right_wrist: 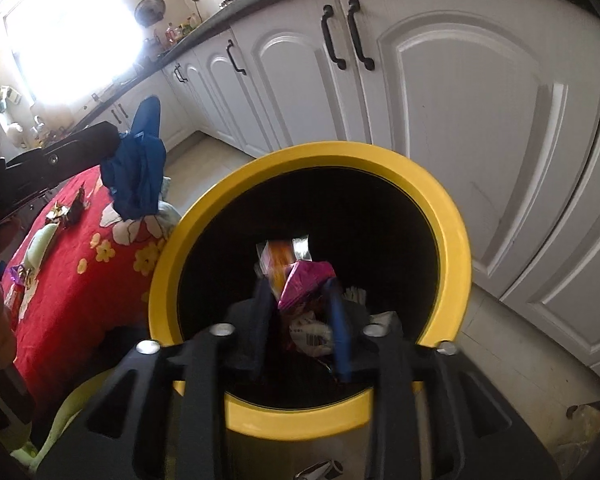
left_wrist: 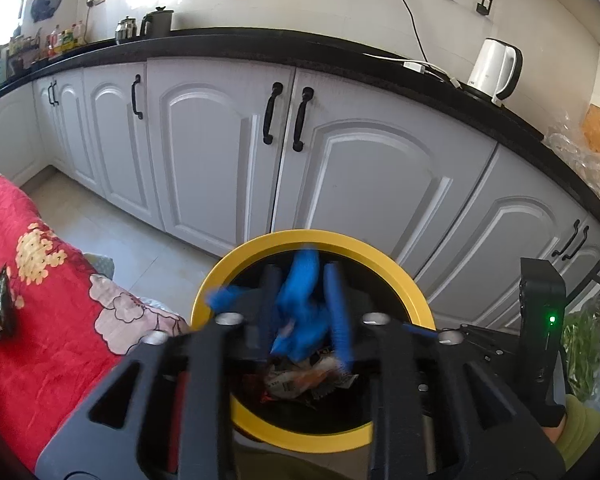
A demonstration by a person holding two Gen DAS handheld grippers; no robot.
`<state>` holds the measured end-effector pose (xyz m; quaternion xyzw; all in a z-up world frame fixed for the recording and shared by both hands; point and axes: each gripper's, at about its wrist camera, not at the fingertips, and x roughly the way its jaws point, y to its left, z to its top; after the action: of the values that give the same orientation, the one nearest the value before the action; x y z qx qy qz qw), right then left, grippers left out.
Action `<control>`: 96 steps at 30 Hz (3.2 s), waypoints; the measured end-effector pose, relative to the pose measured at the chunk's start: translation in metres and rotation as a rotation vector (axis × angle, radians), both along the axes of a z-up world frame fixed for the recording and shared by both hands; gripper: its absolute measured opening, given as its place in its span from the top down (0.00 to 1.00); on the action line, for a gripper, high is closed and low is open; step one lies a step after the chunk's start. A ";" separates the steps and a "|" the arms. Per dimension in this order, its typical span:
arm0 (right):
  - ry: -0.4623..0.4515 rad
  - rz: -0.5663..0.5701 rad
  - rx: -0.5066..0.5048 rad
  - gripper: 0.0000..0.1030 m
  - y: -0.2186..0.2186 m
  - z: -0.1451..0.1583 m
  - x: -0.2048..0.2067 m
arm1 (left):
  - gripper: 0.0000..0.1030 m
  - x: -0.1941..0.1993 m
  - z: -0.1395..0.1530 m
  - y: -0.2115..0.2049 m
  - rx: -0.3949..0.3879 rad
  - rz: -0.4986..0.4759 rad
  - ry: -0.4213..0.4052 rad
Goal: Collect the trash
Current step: 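Open both tools to drop the blue item and pink wrapper into the bin, then move both tools back over the table toward the red can and green pad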
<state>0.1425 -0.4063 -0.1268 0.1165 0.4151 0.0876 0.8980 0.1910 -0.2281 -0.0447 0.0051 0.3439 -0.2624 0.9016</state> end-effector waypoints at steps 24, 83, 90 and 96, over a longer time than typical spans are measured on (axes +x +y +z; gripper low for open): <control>-0.109 -0.089 -0.007 0.15 -0.007 0.032 -0.007 | 0.10 -0.026 0.012 0.072 0.051 0.198 -0.040; -0.341 0.279 -0.052 0.09 0.162 0.127 -0.030 | 0.10 -0.100 0.071 0.263 -0.022 0.605 -0.221; -0.358 0.346 -0.052 0.08 0.196 0.135 -0.028 | 0.10 -0.107 0.074 0.290 -0.002 0.646 -0.231; -0.340 0.391 -0.053 0.08 0.224 0.131 -0.022 | 0.10 -0.116 0.072 0.317 0.063 0.676 -0.232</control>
<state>0.1206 -0.1826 0.0047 -0.0059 0.2751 0.2671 0.9235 0.0751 0.0891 0.0274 -0.0514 0.2292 0.0635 0.9699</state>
